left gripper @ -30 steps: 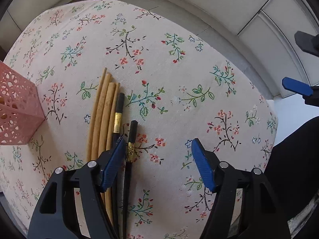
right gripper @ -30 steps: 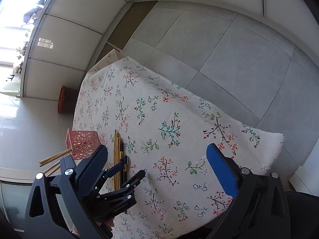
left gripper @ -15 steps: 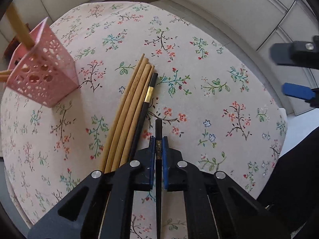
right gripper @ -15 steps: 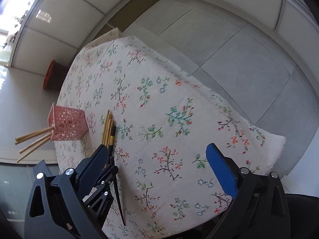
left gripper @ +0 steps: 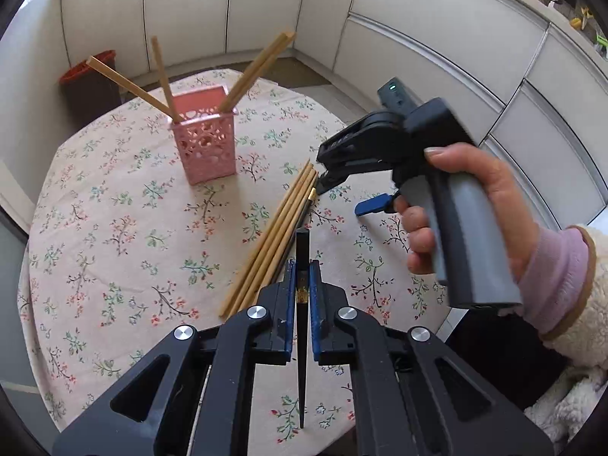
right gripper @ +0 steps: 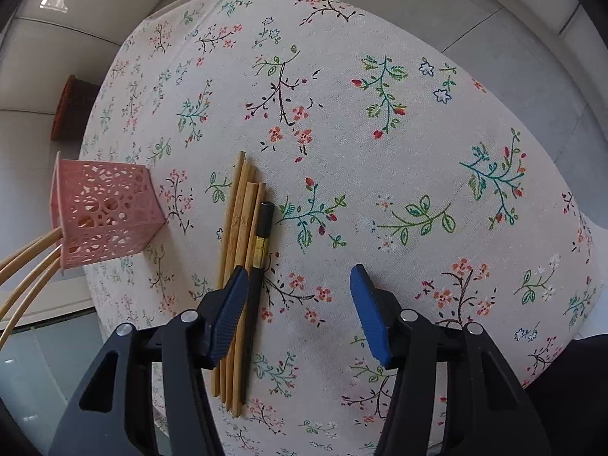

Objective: Organize utensils
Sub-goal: 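Close the right tool on another black-tipped chopstick while the left tool holds its own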

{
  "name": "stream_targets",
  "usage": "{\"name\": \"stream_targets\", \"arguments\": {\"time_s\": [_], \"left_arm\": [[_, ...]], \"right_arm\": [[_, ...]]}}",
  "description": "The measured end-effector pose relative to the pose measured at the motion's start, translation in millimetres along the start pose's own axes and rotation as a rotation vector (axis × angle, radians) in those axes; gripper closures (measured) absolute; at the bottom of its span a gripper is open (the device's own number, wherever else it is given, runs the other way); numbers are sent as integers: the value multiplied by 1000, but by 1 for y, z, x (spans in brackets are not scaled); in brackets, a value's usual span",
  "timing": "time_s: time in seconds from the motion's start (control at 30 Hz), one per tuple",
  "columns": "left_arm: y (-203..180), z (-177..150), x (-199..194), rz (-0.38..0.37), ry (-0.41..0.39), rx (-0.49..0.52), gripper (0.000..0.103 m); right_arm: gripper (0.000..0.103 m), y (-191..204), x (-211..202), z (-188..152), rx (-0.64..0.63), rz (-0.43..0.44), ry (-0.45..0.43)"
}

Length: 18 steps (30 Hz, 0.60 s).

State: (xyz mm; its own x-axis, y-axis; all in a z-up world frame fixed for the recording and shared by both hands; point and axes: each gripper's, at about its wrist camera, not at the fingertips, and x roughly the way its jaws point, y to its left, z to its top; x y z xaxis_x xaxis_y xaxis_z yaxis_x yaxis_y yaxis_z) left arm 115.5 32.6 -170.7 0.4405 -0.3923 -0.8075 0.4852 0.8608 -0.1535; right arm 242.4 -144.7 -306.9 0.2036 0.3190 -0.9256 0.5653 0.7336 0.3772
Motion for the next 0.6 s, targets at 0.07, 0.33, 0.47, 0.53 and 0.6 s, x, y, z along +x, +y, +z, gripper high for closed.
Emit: {"name": "stream_targets", "arguments": {"time_s": [0.07, 0.33, 0.47, 0.53, 0.6], "left_arm": [[3, 2, -8, -27, -32, -6, 97], [22, 3, -35, -72, -110, -61, 97], [25, 4, -41, -79, -134, -79, 97], [26, 4, -43, -80, -138, -86, 97], [26, 5, -45, -86, -144, -89, 97]], "right_arm": [[49, 7, 3, 1, 6, -45, -12], [49, 32, 14, -1, -25, -177, -69], [60, 39, 19, -3, -23, -217, -75], [79, 36, 19, -3, -34, -241, -63], [87, 24, 16, -2, -47, -210, -44]]}}
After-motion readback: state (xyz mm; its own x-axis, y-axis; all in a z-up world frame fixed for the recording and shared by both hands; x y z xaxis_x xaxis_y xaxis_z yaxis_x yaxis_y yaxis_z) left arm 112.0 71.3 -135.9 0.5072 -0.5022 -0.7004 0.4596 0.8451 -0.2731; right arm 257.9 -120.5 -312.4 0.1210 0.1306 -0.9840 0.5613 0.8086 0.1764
